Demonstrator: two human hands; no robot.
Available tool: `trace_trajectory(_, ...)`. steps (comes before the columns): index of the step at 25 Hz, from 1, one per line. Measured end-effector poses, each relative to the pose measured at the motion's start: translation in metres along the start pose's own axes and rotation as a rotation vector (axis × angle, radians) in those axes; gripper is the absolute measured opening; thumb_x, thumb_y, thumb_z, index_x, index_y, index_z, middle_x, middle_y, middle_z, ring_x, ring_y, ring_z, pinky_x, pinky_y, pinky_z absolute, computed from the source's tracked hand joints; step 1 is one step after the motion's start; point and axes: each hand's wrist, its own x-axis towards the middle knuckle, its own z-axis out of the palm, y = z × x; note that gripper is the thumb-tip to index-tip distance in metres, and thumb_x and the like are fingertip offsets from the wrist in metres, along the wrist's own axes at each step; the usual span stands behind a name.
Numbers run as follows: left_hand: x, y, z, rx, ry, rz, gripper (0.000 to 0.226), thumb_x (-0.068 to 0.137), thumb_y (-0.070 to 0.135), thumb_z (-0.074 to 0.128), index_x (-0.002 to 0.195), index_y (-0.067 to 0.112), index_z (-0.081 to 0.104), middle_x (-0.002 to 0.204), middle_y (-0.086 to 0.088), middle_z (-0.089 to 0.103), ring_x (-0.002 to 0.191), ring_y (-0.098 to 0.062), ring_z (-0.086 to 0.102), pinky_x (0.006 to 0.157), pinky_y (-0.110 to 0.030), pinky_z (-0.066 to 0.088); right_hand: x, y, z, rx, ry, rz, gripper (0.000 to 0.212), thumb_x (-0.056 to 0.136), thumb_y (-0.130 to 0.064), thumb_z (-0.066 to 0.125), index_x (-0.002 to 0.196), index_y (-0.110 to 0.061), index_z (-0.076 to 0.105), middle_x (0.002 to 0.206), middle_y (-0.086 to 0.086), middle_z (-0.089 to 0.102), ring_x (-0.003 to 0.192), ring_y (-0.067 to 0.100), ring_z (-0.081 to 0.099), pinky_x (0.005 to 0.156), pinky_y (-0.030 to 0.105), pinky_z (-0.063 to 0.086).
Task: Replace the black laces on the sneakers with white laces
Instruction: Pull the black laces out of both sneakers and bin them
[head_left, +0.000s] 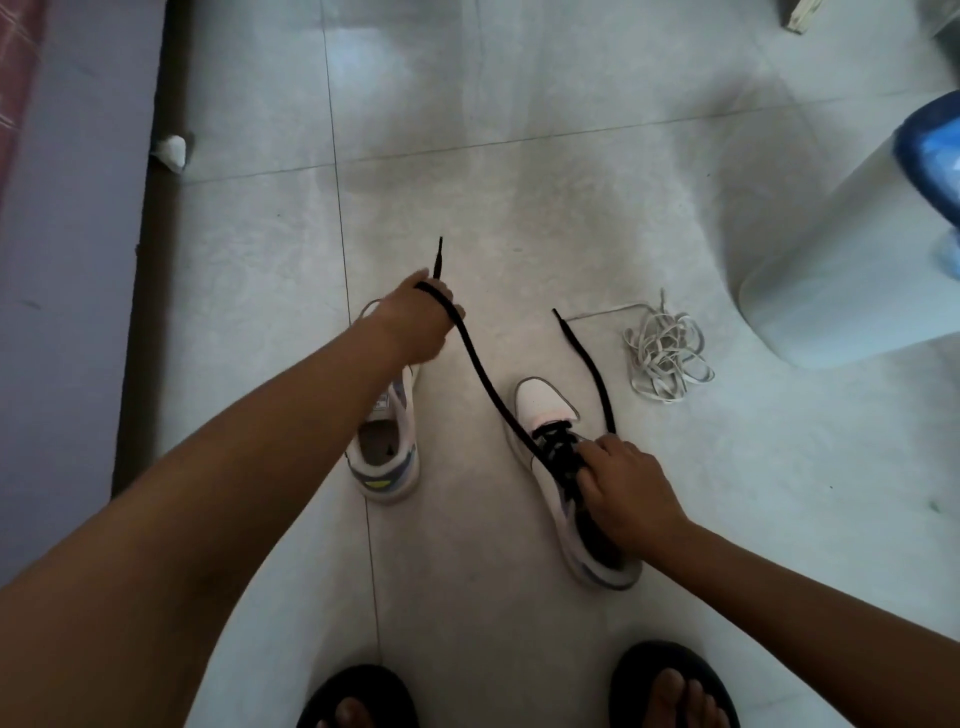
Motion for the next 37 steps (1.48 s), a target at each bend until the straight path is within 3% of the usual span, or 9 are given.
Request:
trace_trajectory(3,-0.016,0.040,0.021,-0.258,-0.168,0.067,0.044,0.095,0.036,0.048,0.137,0.028,0.043,0.153,0.003,0.030,0.144,-0.018,0.017,0.114,-0.059,0.000,0.008,-0.003,-0.007,0.456,0.065,0.248,0.026,0.095,-0.029,0.046,0.087,-0.009,0.059,0.085,0.007,0.061,0.081,0.026,0.059,0.070,0.035,0.042)
trace_trajectory(6,-0.050,0.094,0.050,-0.429,-0.306,0.084,0.039,0.095,0.046,0.043,0.123,0.021,0.053,0.133,-0.005,0.051,0.123,-0.025,0.046,0.107,-0.048,0.027,0.023,0.003,-0.024,0.750,0.178,0.397,0.029,0.094,-0.029,0.047,0.082,-0.011,0.067,0.078,0.003,0.065,0.075,0.019,0.059,0.063,0.030,0.040)
trace_trajectory(11,-0.095,0.075,0.091,0.033,0.309,-0.078,0.027,0.063,0.015,0.076,0.086,0.007,0.066,0.085,-0.014,0.062,0.081,-0.030,0.061,0.084,-0.041,0.051,0.050,0.037,-0.064,1.093,0.383,0.533,0.025,0.092,-0.018,0.047,0.080,-0.008,0.066,0.059,0.001,0.055,0.050,0.014,0.046,0.051,0.027,0.034)
trace_trajectory(14,-0.113,0.047,0.118,0.050,0.356,-0.053,0.031,0.054,0.001,0.077,0.083,0.000,0.067,0.092,-0.020,0.063,0.092,-0.035,0.063,0.086,-0.052,0.048,0.062,0.059,-0.089,1.332,0.392,0.633,0.024,0.095,-0.022,0.044,0.077,-0.013,0.058,0.065,0.005,0.057,0.054,0.016,0.051,0.054,0.026,0.039)
trace_trajectory(16,-0.115,0.036,0.121,0.054,0.342,-0.100,0.027,0.053,-0.001,0.078,0.079,-0.001,0.067,0.097,-0.021,0.065,0.100,-0.035,0.063,0.087,-0.058,0.045,0.066,0.067,-0.097,1.302,0.301,0.601,0.019,0.096,-0.024,0.048,0.082,-0.012,0.055,0.079,0.010,0.058,0.065,0.017,0.055,0.065,0.031,0.047)
trace_trajectory(19,-0.098,0.020,0.104,-0.057,0.318,-0.220,0.019,0.061,-0.003,0.074,0.079,-0.006,0.067,0.096,-0.026,0.063,0.104,-0.042,0.059,0.094,-0.064,0.037,0.046,0.060,-0.074,0.760,0.020,0.400,0.022,0.093,-0.022,0.054,0.107,-0.005,0.058,0.100,0.011,0.055,0.080,0.018,0.051,0.075,0.029,0.040)
trace_trajectory(23,-0.075,0.078,0.070,-0.440,0.254,-0.215,0.021,0.094,0.025,0.045,0.097,0.009,0.059,0.102,-0.012,0.059,0.098,-0.032,0.055,0.084,-0.037,0.039,-0.007,0.039,-0.025,0.485,-0.330,0.157,0.045,0.083,-0.035,0.068,0.118,-0.021,0.044,0.101,-0.002,0.047,0.079,0.009,0.052,0.062,0.019,0.036)
trace_trajectory(28,-0.067,0.164,0.058,-0.727,0.224,0.153,0.024,0.092,0.027,0.052,0.102,0.007,0.060,0.110,-0.009,0.055,0.104,-0.023,0.049,0.088,-0.032,0.038,-0.015,0.029,-0.005,0.359,-0.158,0.021,0.032,0.085,-0.025,0.061,0.077,-0.028,0.030,0.072,-0.010,0.042,0.066,0.018,0.044,0.051,0.022,0.027)
trace_trajectory(37,-0.046,0.143,0.043,-0.758,0.013,-0.062,0.019,0.084,0.021,0.060,0.082,0.002,0.065,0.086,-0.016,0.066,0.085,-0.029,0.063,0.064,-0.028,0.040,-0.005,0.010,0.007,0.570,-0.102,0.050,0.026,0.092,-0.022,0.054,0.080,-0.024,0.031,0.069,-0.005,0.045,0.057,0.009,0.041,0.053,0.028,0.037)
